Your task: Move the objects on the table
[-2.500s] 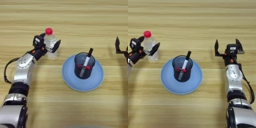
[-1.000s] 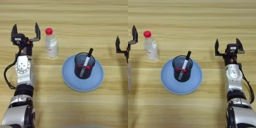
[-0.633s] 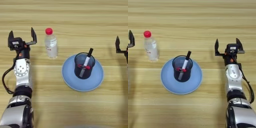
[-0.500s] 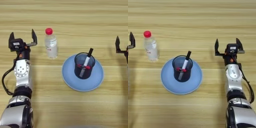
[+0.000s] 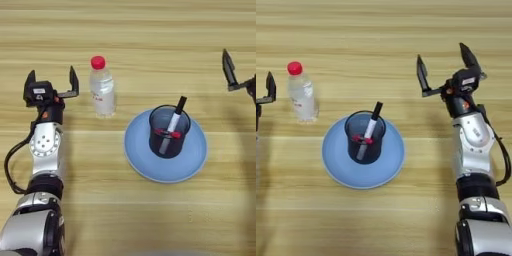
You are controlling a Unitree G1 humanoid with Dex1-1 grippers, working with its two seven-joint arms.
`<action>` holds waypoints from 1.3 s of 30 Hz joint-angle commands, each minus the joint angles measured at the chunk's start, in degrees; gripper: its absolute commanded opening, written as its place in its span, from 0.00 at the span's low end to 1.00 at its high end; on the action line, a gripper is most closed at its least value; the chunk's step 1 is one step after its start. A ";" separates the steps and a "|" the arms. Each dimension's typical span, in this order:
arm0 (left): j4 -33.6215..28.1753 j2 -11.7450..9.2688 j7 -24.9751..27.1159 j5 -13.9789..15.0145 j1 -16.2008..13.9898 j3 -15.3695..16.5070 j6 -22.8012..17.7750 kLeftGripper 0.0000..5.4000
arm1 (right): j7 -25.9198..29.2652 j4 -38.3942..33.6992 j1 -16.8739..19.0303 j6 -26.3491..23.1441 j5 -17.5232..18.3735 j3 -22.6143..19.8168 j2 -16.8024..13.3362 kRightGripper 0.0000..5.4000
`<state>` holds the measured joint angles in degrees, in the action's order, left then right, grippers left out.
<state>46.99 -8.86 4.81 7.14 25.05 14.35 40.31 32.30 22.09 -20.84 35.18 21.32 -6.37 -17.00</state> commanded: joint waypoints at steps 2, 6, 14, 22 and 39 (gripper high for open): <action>0.61 -0.37 0.31 0.27 -0.14 -0.05 -1.05 0.99 | 11.23 -11.00 5.13 -9.02 9.13 1.85 -2.94 1.00; 0.68 -0.32 0.25 0.28 -0.10 -0.06 -1.07 0.99 | 20.59 -15.58 9.12 -15.28 12.71 3.69 -6.00 1.00; 1.01 -0.40 0.33 0.31 0.10 -0.03 -1.01 0.99 | 32.21 -16.25 12.66 -23.18 12.09 5.16 -10.93 1.00; 1.48 -0.49 0.31 0.20 0.36 -0.07 -1.00 0.99 | 37.88 -10.62 12.52 -23.52 4.85 7.49 -14.39 1.00; 1.86 -0.40 -0.06 0.01 0.64 -0.14 -0.59 0.99 | 35.76 -4.38 10.06 -21.67 -5.54 11.43 -12.78 1.00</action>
<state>48.43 -9.08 4.83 7.15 25.08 14.35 40.23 69.02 16.41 -8.88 13.17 17.26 4.24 -30.56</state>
